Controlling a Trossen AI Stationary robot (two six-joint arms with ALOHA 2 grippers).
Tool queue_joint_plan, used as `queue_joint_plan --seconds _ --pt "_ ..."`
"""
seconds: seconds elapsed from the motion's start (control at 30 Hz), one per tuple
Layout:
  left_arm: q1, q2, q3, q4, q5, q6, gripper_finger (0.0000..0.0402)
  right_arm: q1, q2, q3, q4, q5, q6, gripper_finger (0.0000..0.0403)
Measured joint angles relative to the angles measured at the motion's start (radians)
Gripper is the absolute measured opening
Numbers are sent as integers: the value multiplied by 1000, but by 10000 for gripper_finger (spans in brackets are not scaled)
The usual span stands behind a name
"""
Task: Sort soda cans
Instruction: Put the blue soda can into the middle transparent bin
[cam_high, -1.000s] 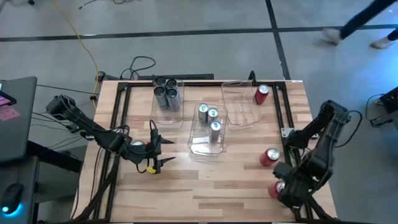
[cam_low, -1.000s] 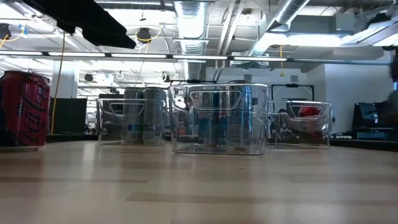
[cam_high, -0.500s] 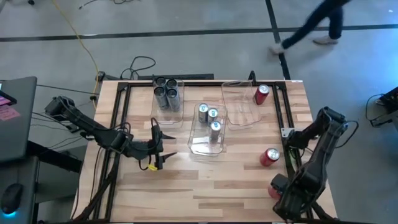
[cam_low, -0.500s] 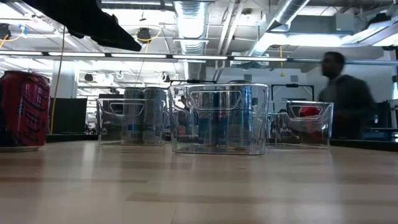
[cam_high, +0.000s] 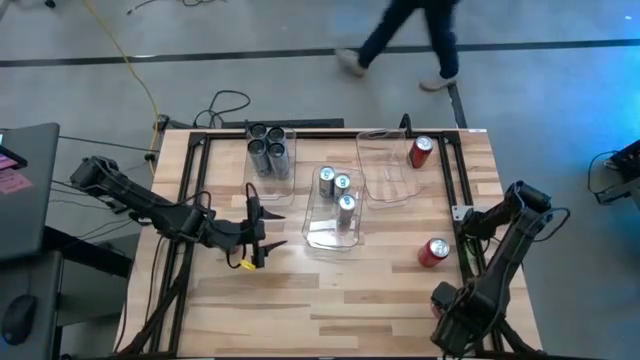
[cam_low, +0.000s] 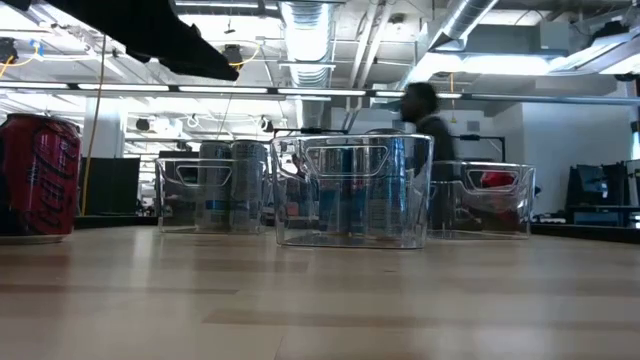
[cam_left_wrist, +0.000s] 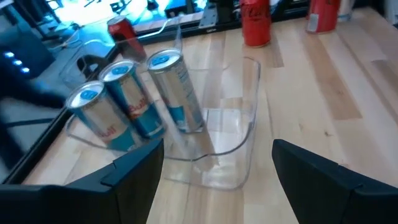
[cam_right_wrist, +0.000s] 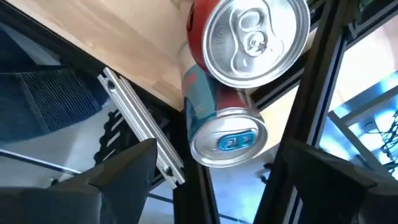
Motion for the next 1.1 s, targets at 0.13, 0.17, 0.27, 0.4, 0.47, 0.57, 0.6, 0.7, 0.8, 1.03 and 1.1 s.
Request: queue_joint_plan --seconds 0.13,0.17,0.27,0.4,0.47,0.57,0.6,0.7,0.8,1.03,1.1 --pt "7 0 0 0 29 2 297 3 2 0 -11 0 -28 368" --pt "7 0 0 -2 29 2 297 3 2 0 -9 0 -35 368" --pt "7 0 0 -3 29 1 297 3 2 0 -7 0 -36 368" --pt "7 0 0 -4 29 0 297 14 2 -2 -5 2 -36 368" --pt "7 0 0 -4 29 0 297 20 3 -6 -6 2 -31 368" --pt "7 0 0 -4 29 -2 297 33 3 -5 -6 3 -16 368" --pt "7 0 0 -4 29 -2 297 37 3 -5 -7 4 -9 368" --pt "7 0 0 -4 29 -2 297 43 3 -5 -7 5 6 368" --pt "7 0 0 -4 29 -2 297 49 3 -5 -9 25 12 368" --pt "7 0 0 -4 30 -2 297 49 3 -5 -30 60 44 368" --pt "7 0 0 -5 30 -2 297 54 3 -5 -38 62 45 368"
